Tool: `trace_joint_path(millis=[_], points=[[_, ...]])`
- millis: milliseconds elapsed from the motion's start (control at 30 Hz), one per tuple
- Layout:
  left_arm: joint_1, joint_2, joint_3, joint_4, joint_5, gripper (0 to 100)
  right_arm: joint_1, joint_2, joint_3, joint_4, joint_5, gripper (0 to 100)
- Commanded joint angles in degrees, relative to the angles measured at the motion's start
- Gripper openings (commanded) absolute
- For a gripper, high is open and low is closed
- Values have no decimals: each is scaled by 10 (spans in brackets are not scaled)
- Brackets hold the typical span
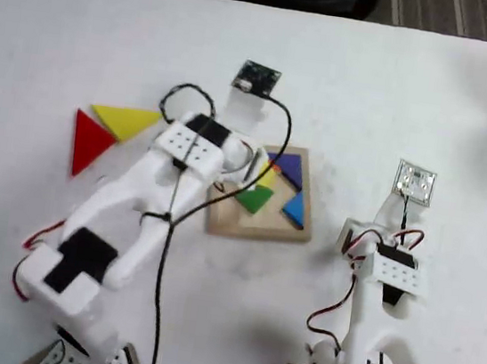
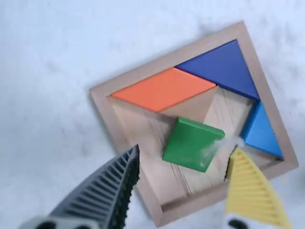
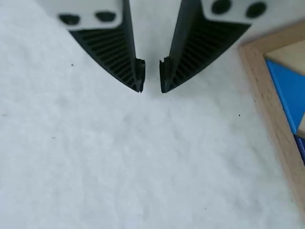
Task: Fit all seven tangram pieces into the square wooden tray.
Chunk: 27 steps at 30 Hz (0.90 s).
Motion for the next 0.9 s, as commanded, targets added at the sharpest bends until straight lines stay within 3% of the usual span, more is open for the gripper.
trace_joint_path(millis=[0, 267, 467, 867], points=[[3, -64, 34, 4, -7, 305, -4, -16, -2, -9, 6, 60], [-37, -65, 83, -59, -3, 277, -3, -16, -2, -9, 6, 60], [-87, -63, 90, -130, -2, 11, -4, -16, -2, -9, 6, 59], [17, 18, 118, -222, -4, 22, -3, -16, -2, -9, 6, 59]])
